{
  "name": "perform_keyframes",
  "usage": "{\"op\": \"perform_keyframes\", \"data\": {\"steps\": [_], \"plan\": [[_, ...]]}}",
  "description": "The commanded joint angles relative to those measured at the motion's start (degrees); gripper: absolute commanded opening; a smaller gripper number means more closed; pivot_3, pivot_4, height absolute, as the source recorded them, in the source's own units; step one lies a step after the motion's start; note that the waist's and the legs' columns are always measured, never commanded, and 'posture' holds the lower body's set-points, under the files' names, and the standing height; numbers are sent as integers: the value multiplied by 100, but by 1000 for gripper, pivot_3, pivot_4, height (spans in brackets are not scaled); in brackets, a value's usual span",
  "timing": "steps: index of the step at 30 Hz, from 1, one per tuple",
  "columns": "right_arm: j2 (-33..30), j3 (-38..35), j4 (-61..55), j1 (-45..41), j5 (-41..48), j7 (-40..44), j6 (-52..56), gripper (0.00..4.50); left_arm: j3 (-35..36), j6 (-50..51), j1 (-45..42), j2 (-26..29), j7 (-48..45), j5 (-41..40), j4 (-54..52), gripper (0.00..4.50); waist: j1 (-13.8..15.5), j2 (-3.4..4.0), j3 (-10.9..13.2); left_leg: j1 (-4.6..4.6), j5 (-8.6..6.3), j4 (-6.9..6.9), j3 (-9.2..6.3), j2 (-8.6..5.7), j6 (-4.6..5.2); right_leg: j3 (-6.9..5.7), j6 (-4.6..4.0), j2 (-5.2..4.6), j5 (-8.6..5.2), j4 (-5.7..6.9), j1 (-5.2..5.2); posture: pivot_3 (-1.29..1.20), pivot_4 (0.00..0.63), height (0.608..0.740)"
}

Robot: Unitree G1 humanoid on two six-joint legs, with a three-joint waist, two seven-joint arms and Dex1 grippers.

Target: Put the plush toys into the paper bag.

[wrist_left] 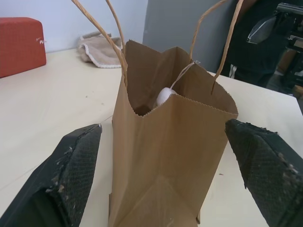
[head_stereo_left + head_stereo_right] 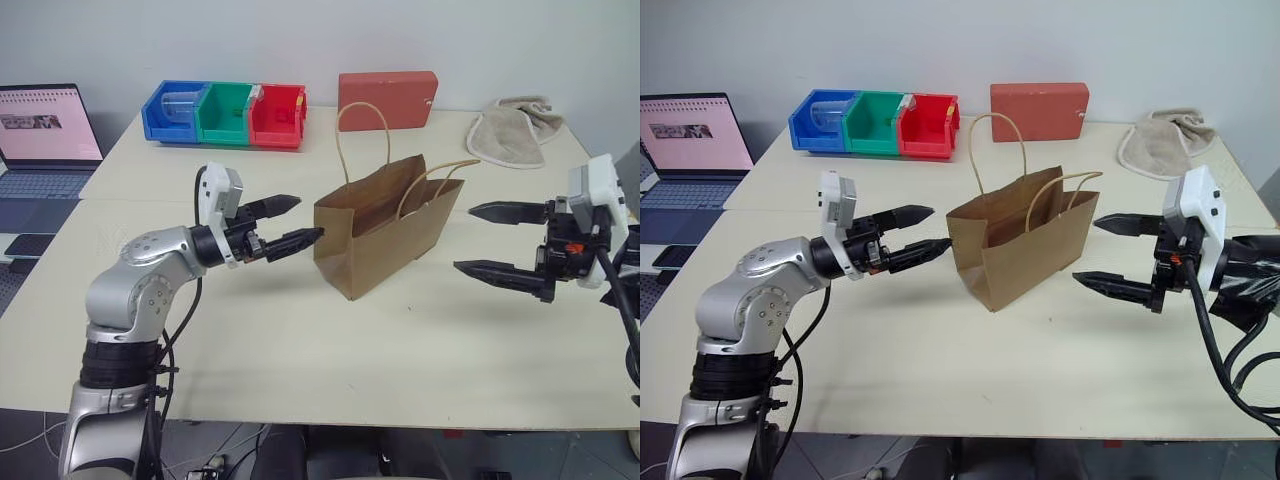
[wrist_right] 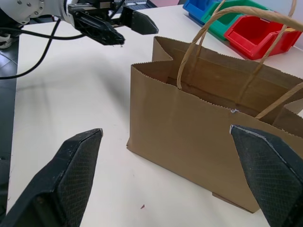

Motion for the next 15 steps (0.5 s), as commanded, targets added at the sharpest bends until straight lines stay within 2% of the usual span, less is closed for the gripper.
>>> {"op": "perform_keyframes", "data": {"steps": [1, 9, 15], "plan": [[-12, -50, -277, -77, 260, -42, 85, 4500, -54, -1, -179, -48, -253, -169, 48, 4463, -1, 0, 0, 0, 0, -1, -1, 0, 0, -1, 2, 0, 2, 2, -1, 0, 150, 740], [-95, -158, -442, -20, 575, -126, 316, 4500, -452, -271, -440, 37, -791, 172, 516, 4463, -1, 0, 0, 1, 0, -5, -2, 1, 0, -3, 2, 1, 2, 2, -2, 0, 150, 740], [-192, -279, -655, 104, 818, -55, 383, 4500, -654, -415, -359, 22, -975, 333, 376, 4463, -1, 0, 0, 1, 0, -6, -4, 1, 1, -4, 3, 1, 3, 3, -2, 0, 150, 740]]}}
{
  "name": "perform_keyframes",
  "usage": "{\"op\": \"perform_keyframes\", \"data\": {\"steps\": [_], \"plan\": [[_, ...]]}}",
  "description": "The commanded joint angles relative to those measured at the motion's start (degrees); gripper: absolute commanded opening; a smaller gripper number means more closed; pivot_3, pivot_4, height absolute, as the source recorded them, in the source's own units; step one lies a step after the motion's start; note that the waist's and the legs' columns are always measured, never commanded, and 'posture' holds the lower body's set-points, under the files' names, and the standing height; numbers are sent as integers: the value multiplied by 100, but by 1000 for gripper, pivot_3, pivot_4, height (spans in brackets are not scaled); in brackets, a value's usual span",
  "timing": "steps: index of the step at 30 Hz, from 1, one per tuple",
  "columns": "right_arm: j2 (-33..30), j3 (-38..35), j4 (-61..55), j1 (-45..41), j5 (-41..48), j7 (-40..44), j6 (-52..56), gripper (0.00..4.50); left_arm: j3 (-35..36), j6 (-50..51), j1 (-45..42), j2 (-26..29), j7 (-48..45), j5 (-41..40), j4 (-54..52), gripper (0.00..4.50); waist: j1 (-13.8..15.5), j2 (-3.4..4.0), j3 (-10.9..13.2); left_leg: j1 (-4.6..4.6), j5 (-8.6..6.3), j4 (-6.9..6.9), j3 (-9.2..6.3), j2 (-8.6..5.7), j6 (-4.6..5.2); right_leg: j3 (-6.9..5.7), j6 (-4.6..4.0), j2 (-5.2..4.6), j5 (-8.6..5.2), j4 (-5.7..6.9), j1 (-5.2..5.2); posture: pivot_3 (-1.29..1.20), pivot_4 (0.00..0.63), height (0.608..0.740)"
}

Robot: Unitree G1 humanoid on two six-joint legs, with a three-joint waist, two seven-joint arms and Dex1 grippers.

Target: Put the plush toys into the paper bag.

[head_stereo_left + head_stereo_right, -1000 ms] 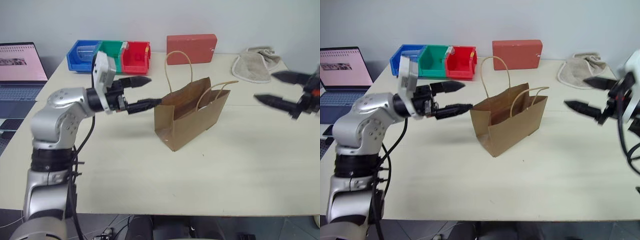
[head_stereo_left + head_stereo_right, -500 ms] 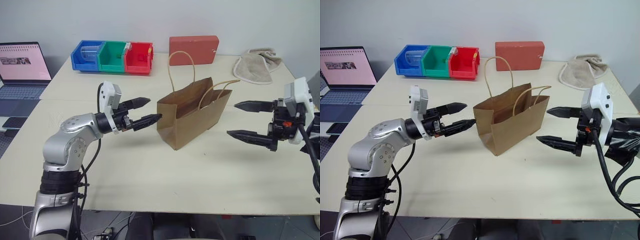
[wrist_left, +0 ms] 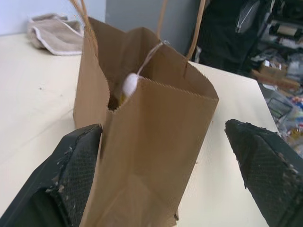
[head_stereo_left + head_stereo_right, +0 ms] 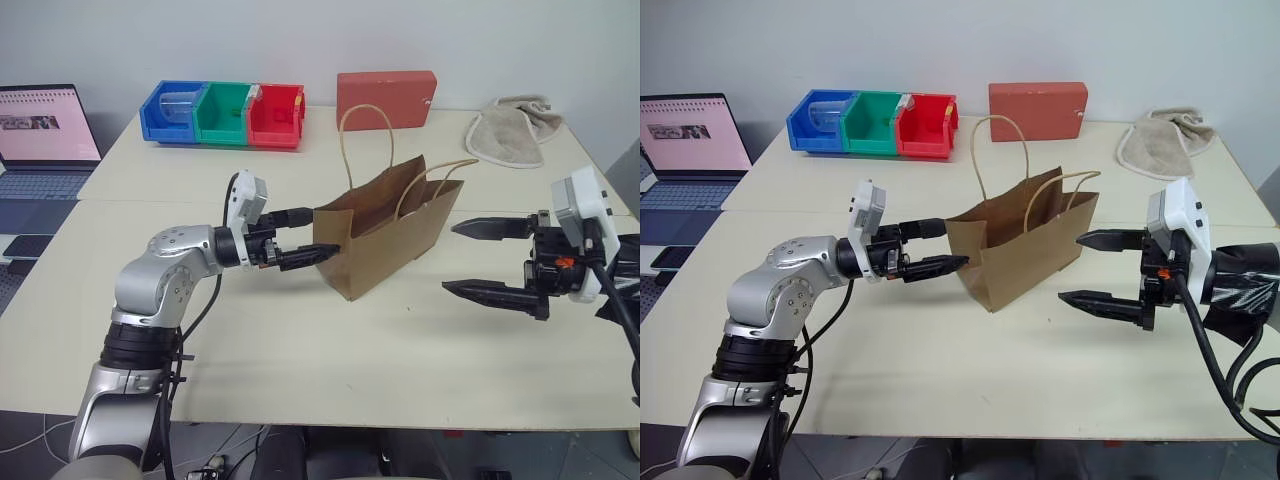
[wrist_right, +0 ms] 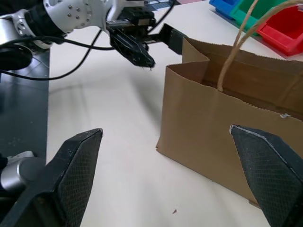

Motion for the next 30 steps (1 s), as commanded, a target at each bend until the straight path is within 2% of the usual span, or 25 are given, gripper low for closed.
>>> {"op": "perform_keyframes", "data": {"steps": [1, 9, 15, 24, 30], "plan": [[-95, -231, -206, 72, 149, 26, -22, 4500, -8, -137, 1, 22, -36, 47, -242, 4463, 0, 0, 0, 0, 0, 0, 0, 0, 0, 0, 1, 0, 0, 0, 0, 0, 150, 740], [-127, -206, -221, 174, 143, 14, -72, 4500, -133, -194, 240, -44, 268, 241, -734, 4463, 0, 0, 0, 0, 0, 1, 1, 0, 0, 1, -1, 0, -1, -1, 0, 0, 150, 740], [-133, -143, -196, 152, 114, 35, -103, 4500, -268, -356, 432, -398, 837, 497, -973, 4463, 1, 0, 0, 0, 0, 2, 1, 0, 0, 2, 0, -1, 0, -2, 2, 0, 150, 740], [-67, -20, -221, 143, -30, -3, -194, 4500, -462, -971, 406, -1220, 1673, 1073, -514, 4463, 8, 0, -1, 0, 0, 6, 1, -1, 0, 2, 27, 0, 16, -2, 3, 0, 150, 740], [-72, -1, -230, 158, -77, 7, -245, 4500, -656, -1275, 469, -1348, 1602, 1279, -244, 4463, 7, 0, -1, 0, 0, 6, 2, -1, 0, 2, 27, 0, 16, -2, 3, 0, 150, 740]]}}
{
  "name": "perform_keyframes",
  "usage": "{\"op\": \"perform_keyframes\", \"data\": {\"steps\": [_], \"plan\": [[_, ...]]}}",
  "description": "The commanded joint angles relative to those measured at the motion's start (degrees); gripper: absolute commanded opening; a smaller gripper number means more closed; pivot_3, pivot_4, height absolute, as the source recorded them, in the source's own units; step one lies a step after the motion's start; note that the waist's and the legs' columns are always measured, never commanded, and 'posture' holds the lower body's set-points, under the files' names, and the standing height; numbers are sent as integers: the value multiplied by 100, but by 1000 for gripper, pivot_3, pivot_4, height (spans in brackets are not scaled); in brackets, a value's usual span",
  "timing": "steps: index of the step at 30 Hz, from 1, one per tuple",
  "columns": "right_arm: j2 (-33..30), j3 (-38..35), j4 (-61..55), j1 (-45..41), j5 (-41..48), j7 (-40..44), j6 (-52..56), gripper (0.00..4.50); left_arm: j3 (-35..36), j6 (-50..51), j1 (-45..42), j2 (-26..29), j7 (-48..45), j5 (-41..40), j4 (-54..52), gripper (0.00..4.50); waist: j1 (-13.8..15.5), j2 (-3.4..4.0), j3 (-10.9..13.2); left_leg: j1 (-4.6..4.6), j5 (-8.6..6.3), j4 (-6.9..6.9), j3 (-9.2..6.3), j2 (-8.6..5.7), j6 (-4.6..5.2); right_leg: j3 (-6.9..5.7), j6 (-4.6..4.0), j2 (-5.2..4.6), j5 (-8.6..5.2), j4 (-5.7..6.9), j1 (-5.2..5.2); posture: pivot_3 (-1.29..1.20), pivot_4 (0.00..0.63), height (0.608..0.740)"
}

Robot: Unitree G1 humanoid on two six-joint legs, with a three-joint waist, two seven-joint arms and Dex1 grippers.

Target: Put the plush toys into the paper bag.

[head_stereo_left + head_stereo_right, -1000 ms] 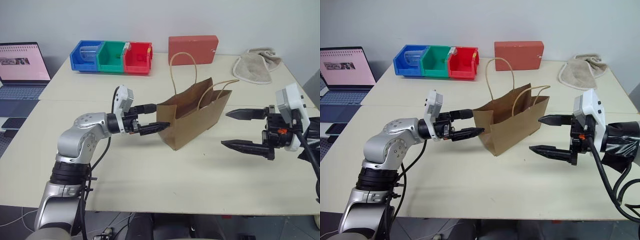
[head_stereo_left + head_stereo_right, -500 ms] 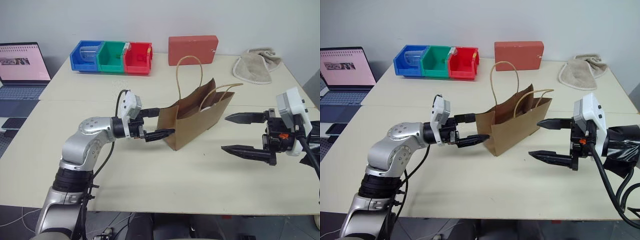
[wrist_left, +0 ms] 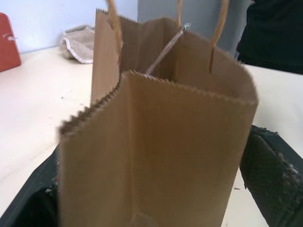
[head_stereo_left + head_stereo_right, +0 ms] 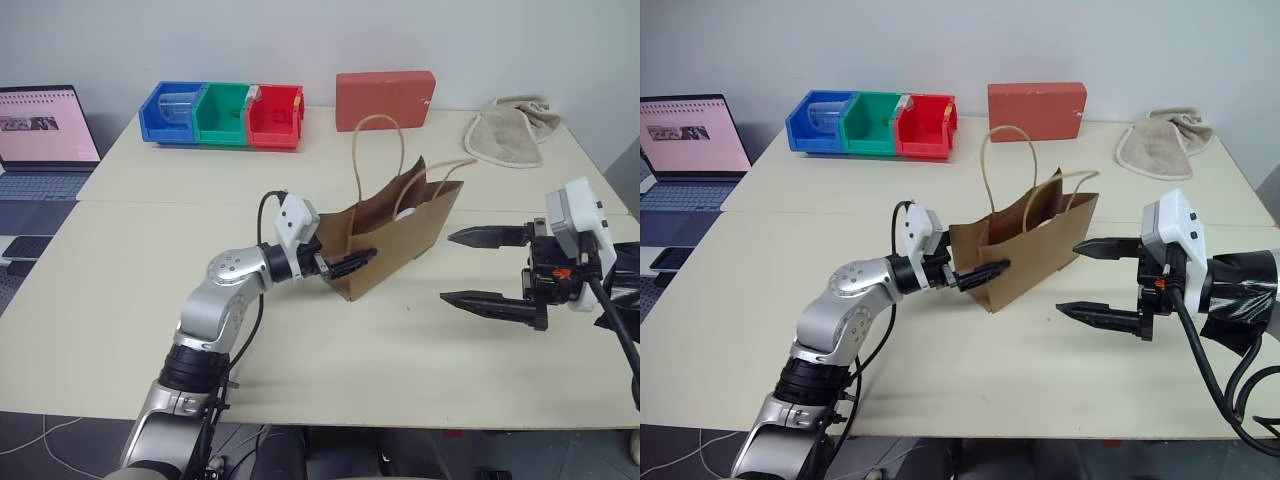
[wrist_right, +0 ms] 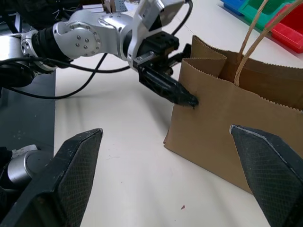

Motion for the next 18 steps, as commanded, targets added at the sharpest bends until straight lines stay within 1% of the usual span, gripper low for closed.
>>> {"op": "perform_keyframes", "data": {"steps": [1, 3, 4, 6, 9, 11, 13, 18], "plan": [[-39, -112, -132, -32, -4, 15, -117, 4500, -43, -222, -14, -18, -68, 71, 20, 4463, 0, 0, 0, 0, 0, 0, 0, 0, 0, 0, 0, 0, 0, 0, 0, 0, 150, 740], [-32, -106, -141, -33, 1, -1, -124, 4500, -26, -281, -25, -40, -62, 89, 62, 4463, 0, 0, 0, 0, 0, 0, 0, 0, 0, 0, 0, 0, 0, 0, 0, 0, 150, 740], [-28, -103, -144, -32, 7, -6, -126, 4500, -14, -315, -24, -50, -82, 77, 71, 4084, 0, 0, 0, 0, 0, 0, 0, 0, 0, 0, 0, 0, 0, 0, 0, 0, 150, 740], [-22, -93, -152, -17, -13, -14, -144, 4500, 2, -336, -25, -58, -112, 49, 103, 3663, 0, 0, 0, 0, 0, 0, 0, 0, 0, 0, 0, 0, 0, -1, 1, 0, 150, 740], [-16, -79, -150, -10, -34, -30, -162, 4500, 28, -322, -32, -81, -168, -23, 137, 2665, 0, 0, 0, 0, 0, 0, 0, 0, 0, 0, 0, 0, 0, 0, 0, 0, 150, 740], [-16, -68, -149, 4, -69, -36, -186, 4500, 16, -348, -35, -76, -196, 11, 168, 2139, 0, 0, 0, 0, 0, 0, 0, 0, 0, 0, 0, 0, 0, 0, 0, 0, 150, 740], [-14, -57, -150, 9, -87, -42, -196, 4500, 10, -366, -42, -76, -211, 31, 197, 1478, 0, 0, 0, 0, 0, 0, 0, 0, 0, 0, 0, 0, 0, 0, 0, 0, 150, 740], [4, -36, -180, 70, -199, -73, -253, 4500, -4, -410, -87, -72, -244, 50, 286, 5, 0, 0, 0, 0, 0, 0, 0, 0, 0, 0, 0, 0, 0, 0, 0, 0, 150, 740]]}}
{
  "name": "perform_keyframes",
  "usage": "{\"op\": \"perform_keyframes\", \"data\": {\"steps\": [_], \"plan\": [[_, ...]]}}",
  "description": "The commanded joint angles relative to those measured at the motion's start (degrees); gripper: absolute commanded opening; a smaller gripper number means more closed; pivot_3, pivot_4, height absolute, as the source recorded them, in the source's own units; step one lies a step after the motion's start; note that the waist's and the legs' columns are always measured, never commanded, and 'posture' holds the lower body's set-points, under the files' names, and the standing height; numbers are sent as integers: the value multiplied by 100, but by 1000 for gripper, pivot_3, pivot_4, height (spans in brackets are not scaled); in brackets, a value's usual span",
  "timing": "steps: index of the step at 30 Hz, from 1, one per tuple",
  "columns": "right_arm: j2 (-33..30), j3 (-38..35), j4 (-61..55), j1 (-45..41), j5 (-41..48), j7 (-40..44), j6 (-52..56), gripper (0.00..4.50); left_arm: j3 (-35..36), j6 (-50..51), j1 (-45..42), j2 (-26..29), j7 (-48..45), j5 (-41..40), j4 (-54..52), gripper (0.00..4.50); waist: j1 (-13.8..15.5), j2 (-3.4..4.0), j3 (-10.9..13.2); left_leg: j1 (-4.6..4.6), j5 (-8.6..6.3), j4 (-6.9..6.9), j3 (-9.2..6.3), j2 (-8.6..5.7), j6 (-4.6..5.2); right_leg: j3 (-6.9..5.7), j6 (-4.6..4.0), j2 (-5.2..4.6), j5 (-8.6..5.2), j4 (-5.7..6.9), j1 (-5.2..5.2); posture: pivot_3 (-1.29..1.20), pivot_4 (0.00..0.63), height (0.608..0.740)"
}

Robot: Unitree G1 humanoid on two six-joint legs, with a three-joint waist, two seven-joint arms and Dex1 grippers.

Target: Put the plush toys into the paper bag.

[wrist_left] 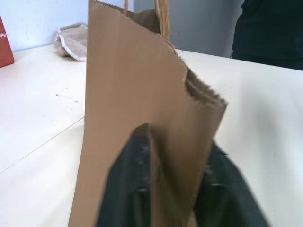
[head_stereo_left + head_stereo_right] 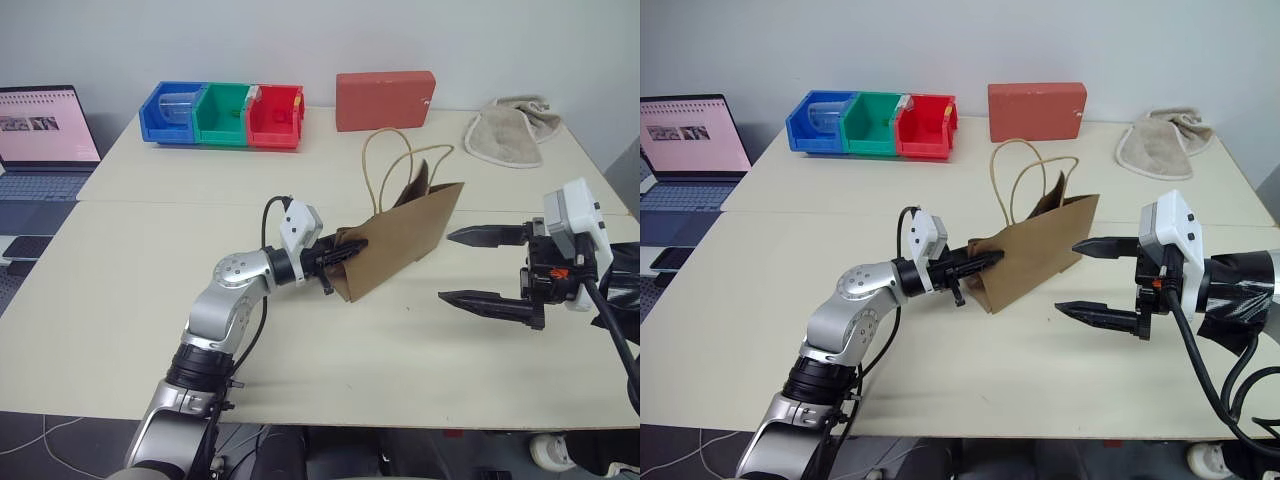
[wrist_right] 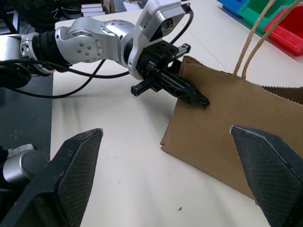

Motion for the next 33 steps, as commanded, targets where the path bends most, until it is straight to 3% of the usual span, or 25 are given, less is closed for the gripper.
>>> {"op": "perform_keyframes", "data": {"steps": [1, 10, 17, 23, 33], "plan": [[-2, -62, -157, 57, -105, -32, -144, 4500, 26, -128, -99, -16, -100, -27, -18, 5, 0, 0, 0, 0, 0, 0, 0, 0, 0, 0, 0, 0, 0, 0, 0, 0, 150, 740], [421, -11, -284, 434, -1203, -373, -1052, 4500, 159, -214, -260, 238, -595, -148, 160, 5, -5, 0, -1, 0, 0, 0, 0, 0, 0, -1, 1, 1, 0, 1, -1, 0, 150, 740], [219, -1178, -626, 1239, -793, -112, -742, 4500, 138, -78, -1219, 527, -2118, -554, 1127, 5, 26, -1, 0, -4, 0, 3, -3, -4, 0, -2, 0, 0, 0, 0, 0, 0, 150, 740], [11, -2222, -831, 1944, -376, -31, -151, 4500, -183, -802, -1877, 418, -2944, -74, 2399, 5, 8, -1, -1, -3, 0, 4, -3, -4, 0, -1, -11, 0, -6, -4, 5, 0, 150, 740], [131, -2530, -934, 2310, -290, -215, -30, 4500, -257, -1357, -2138, 45, -3375, 270, 3237, 5, -2, -2, 0, -4, 0, 7, -3, -4, 1, 1, -22, 0, -13, -3, 5, 0, 150, 740]]}}
